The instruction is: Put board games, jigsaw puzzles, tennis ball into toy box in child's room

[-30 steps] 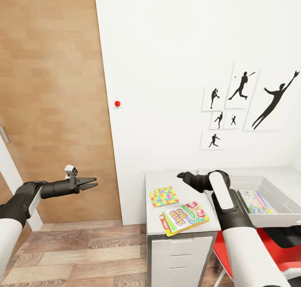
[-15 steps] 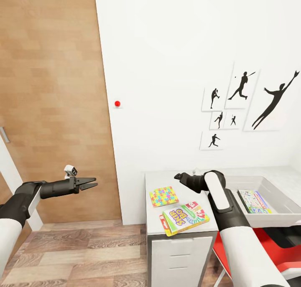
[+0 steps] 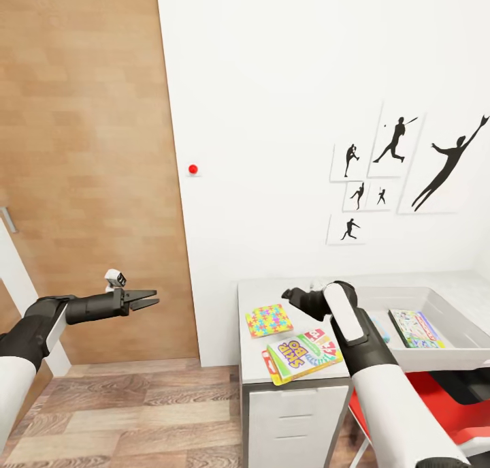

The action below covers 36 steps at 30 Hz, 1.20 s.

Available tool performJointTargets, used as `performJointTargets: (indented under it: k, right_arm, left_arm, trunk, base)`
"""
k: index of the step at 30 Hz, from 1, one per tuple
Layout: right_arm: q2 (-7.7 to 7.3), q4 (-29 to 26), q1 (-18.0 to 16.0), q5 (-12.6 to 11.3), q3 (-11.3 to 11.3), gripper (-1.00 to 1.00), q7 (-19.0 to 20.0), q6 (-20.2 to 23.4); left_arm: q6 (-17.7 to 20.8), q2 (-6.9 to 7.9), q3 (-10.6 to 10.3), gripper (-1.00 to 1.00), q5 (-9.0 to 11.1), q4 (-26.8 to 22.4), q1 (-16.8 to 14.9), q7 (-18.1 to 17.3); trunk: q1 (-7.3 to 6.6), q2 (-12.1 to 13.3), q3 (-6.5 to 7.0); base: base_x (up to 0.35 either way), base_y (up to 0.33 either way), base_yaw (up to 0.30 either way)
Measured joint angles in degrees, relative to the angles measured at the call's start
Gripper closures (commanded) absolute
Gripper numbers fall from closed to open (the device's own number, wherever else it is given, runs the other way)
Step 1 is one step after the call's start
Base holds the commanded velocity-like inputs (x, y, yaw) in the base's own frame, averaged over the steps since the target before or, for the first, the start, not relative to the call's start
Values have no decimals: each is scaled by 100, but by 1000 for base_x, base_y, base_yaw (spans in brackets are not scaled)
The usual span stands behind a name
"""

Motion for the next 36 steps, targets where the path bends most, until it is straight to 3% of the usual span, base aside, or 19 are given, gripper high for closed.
performJointTargets:
  k: [11, 16, 26, 36]
  right_arm:
    - [118, 1685, -1048, -1, 5, -100, -738, -423]
    - [167, 2260, -1341, -1, 1, -100, -863, -623]
    - [178, 2493, -1440, -2, 43, -100, -892, -934]
    - [138, 2521, -1442, -5, 153, -100, -892, -1251]
  left_arm:
    - [8, 0, -4, -100, 1, 1, 0, 14]
    - [8, 0, -4, -100, 0, 1, 0, 21]
    - [15, -5, -10, -100, -9, 1, -1, 23]
    - [16, -4, -21, -100, -10, 3, -2, 30]
  trunk:
    - [0, 0, 0]
    - [0, 0, 0]
    - [0, 0, 0]
    - [0, 0, -18]
  base:
    - [0, 2, 0]
    - [0, 0, 0]
    - [0, 61, -19]
    - [0, 118, -192]
